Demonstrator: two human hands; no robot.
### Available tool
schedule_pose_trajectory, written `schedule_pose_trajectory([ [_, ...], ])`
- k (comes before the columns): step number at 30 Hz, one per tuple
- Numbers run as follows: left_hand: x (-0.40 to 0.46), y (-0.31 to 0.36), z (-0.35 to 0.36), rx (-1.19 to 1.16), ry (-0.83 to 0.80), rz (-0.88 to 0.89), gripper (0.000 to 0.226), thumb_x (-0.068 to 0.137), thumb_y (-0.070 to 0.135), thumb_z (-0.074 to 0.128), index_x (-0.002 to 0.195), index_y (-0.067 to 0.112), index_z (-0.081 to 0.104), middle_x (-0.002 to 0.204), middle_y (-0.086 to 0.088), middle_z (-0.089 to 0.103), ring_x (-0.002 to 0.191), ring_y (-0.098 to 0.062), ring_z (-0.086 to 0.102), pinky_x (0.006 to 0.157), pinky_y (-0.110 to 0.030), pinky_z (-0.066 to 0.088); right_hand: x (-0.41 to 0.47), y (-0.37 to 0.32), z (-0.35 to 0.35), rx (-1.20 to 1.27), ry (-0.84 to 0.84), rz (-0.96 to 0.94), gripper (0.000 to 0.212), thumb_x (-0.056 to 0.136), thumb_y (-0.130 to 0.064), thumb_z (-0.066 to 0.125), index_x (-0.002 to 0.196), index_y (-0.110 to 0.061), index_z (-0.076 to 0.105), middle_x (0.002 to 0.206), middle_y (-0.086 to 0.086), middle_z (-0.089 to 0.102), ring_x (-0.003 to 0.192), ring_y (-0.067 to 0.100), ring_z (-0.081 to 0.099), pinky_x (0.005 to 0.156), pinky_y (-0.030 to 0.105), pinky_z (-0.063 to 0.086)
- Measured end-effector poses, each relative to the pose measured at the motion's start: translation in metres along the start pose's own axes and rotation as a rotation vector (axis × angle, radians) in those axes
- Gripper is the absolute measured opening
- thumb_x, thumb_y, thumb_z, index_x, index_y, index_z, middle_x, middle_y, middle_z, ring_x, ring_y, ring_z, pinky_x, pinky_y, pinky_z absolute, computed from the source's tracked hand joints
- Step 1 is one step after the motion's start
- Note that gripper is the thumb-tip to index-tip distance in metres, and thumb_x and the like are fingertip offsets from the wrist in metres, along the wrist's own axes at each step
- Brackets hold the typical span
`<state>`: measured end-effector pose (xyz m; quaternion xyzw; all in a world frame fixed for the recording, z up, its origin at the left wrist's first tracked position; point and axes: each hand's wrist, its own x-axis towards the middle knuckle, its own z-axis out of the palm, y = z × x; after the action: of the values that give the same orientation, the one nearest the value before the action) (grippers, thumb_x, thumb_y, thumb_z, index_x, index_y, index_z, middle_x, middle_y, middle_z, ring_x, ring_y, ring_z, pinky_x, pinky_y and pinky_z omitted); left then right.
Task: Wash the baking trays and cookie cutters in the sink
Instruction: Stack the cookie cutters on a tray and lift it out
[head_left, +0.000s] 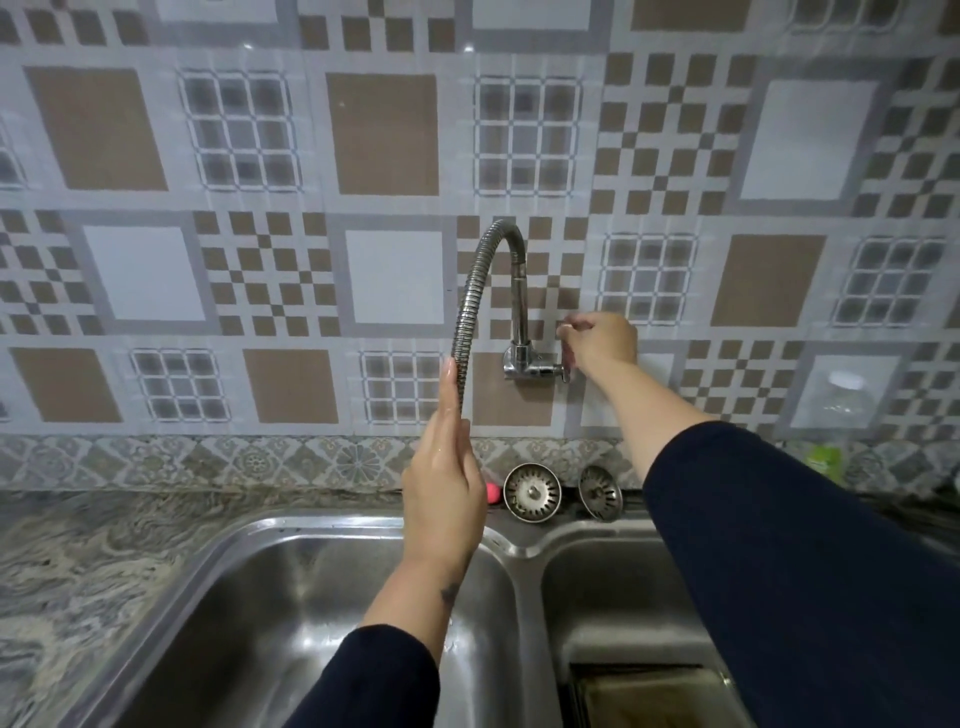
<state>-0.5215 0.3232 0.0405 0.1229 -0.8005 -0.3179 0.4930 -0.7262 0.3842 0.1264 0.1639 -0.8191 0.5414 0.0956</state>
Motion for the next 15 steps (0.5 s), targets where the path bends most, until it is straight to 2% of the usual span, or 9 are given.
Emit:
schedule_pose_trajectory([
  [4, 0.0, 0.006, -0.004, 0.02, -0.047, -0.029, 0.067, 0.102, 0.012, 0.034, 0.147, 0.049, 0.0, 0.124, 0.014, 0.054, 0.056, -0.003, 0.047, 0.054, -0.015, 0.036, -0.023, 0.0, -0.014, -0.102, -0.065, -0.033, 0.044, 0.088, -0.018, 0.067, 0.131, -0.015, 0.057, 0.129, 0.004, 0.061, 0.112, 0.024, 0.06, 0.098, 0.028, 0.045],
  [7, 0.0, 0.009, -0.01, 0.053, -0.091, -0.052, 0.065, 0.103, 0.014, 0.033, 0.146, 0.048, -0.002, 0.113, 0.008, 0.057, 0.063, -0.003, 0.046, 0.056, -0.013, 0.032, -0.045, 0.0, -0.027, -0.189, -0.128, -0.069, 0.052, 0.087, -0.023, 0.067, 0.137, -0.02, 0.05, 0.122, 0.003, 0.063, 0.116, 0.026, 0.057, 0.102, 0.033, 0.043],
  [8, 0.001, 0.011, -0.013, 0.055, -0.11, -0.057, 0.065, 0.104, 0.015, 0.032, 0.145, 0.05, -0.004, 0.115, 0.005, 0.057, 0.068, -0.004, 0.05, 0.059, -0.014, 0.033, -0.054, -0.002, -0.033, -0.212, -0.155, -0.072, 0.053, 0.087, -0.025, 0.068, 0.136, -0.022, 0.051, 0.116, 0.004, 0.063, 0.114, 0.028, 0.058, 0.1, 0.034, 0.045],
  [11, 0.001, 0.019, -0.025, 0.02, -0.183, -0.078, 0.071, 0.103, 0.013, 0.032, 0.141, 0.054, -0.01, 0.121, -0.005, 0.052, 0.082, -0.009, 0.054, 0.064, -0.016, 0.04, -0.084, -0.005, -0.052, -0.311, -0.251, -0.062, 0.044, 0.088, -0.031, 0.066, 0.13, -0.02, 0.057, 0.125, 0.01, 0.06, 0.111, 0.027, 0.057, 0.095, 0.034, 0.045],
  [13, -0.001, 0.028, -0.031, 0.089, -0.181, -0.07, 0.082, 0.098, 0.008, 0.04, 0.144, 0.049, -0.013, 0.131, -0.005, 0.04, 0.095, -0.014, 0.055, 0.08, -0.027, 0.051, -0.105, -0.007, -0.066, -0.339, -0.294, -0.053, 0.039, 0.089, -0.032, 0.064, 0.125, -0.018, 0.06, 0.129, 0.008, 0.058, 0.114, 0.026, 0.056, 0.098, 0.035, 0.044],
  [14, -0.001, 0.034, -0.034, 0.189, -0.146, -0.052, 0.085, 0.094, 0.007, 0.045, 0.149, 0.042, -0.01, 0.142, -0.006, 0.031, 0.113, -0.02, 0.051, 0.095, -0.038, 0.048, -0.115, -0.008, -0.073, -0.349, -0.31, -0.042, 0.037, 0.09, -0.032, 0.063, 0.123, -0.017, 0.061, 0.129, 0.008, 0.058, 0.115, 0.026, 0.055, 0.099, 0.035, 0.044],
  [15, -0.004, 0.042, -0.034, 0.307, -0.106, -0.01, 0.085, 0.091, 0.006, 0.049, 0.153, 0.034, -0.003, 0.152, -0.006, 0.02, 0.132, -0.026, 0.037, 0.11, -0.046, 0.036, -0.126, -0.007, -0.082, -0.362, -0.324, -0.028, 0.035, 0.09, -0.031, 0.062, 0.122, -0.017, 0.062, 0.128, 0.007, 0.059, 0.114, 0.025, 0.056, 0.099, 0.035, 0.043],
])
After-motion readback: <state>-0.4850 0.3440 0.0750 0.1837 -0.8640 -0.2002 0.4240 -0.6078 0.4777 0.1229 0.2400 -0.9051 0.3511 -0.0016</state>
